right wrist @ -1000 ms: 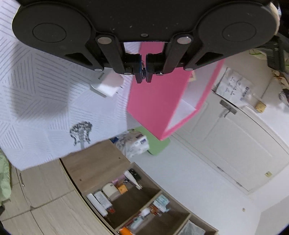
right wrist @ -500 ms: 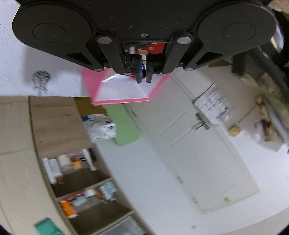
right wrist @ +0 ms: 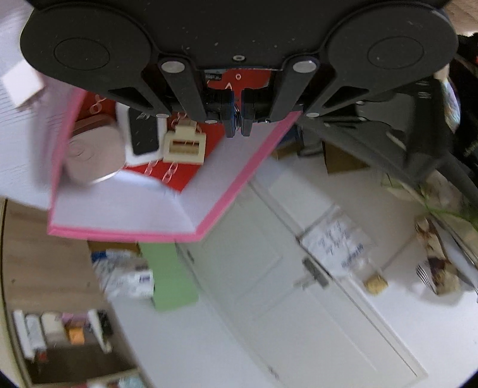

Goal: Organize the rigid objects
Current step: 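Carry the keys into the box and release them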

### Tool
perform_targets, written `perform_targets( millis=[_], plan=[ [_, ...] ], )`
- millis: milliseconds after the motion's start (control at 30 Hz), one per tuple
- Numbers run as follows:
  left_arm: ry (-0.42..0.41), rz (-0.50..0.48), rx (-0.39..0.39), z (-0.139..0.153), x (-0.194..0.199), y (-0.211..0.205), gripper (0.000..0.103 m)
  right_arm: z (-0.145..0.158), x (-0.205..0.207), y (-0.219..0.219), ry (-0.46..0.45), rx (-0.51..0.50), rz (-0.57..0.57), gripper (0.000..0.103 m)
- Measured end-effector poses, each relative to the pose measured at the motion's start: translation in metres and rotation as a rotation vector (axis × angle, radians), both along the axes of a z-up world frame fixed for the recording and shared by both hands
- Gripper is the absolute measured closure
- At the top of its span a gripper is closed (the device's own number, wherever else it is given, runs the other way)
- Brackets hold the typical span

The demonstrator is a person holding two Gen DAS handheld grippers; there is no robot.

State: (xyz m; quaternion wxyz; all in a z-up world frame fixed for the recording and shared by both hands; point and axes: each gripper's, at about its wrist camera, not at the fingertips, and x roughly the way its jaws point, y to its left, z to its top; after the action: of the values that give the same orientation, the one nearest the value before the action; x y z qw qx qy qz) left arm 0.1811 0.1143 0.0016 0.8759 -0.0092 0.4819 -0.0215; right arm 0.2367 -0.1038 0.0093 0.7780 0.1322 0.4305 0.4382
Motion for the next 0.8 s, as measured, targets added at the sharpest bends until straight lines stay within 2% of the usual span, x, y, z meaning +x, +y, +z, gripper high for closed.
perform_targets(
  millis=[100,200,267,367,567,700,800],
  plan=[
    [0.0,0.01,-0.024,0.0,0.0,0.004,0.09,-0.008,0.005,0.014,0.001,-0.055,-0.009,0.097],
    [0.0,0.008,-0.023,0.0,0.0,0.004,0.09,-0.003,0.0,0.018,-0.092,-0.123,-0.04,0.091],
    [0.004,0.004,-0.024,0.0,0.001,0.004,0.09,0.005,-0.006,0.016,-0.139,-0.11,0.015,0.092],
    [0.01,0.009,-0.054,0.0,0.003,0.009,0.09,0.024,-0.013,0.002,-0.171,-0.076,0.027,0.092],
    [0.014,0.007,-0.049,0.0,0.003,0.008,0.09,0.049,-0.023,-0.045,-0.237,-0.057,-0.102,0.087],
    [0.014,0.013,-0.043,0.0,0.004,0.007,0.09,0.048,-0.029,-0.081,-0.258,-0.095,-0.216,0.085],
    [0.012,0.021,-0.042,0.0,0.003,0.006,0.09,0.038,-0.03,-0.101,-0.229,-0.114,-0.266,0.085]
  ],
)
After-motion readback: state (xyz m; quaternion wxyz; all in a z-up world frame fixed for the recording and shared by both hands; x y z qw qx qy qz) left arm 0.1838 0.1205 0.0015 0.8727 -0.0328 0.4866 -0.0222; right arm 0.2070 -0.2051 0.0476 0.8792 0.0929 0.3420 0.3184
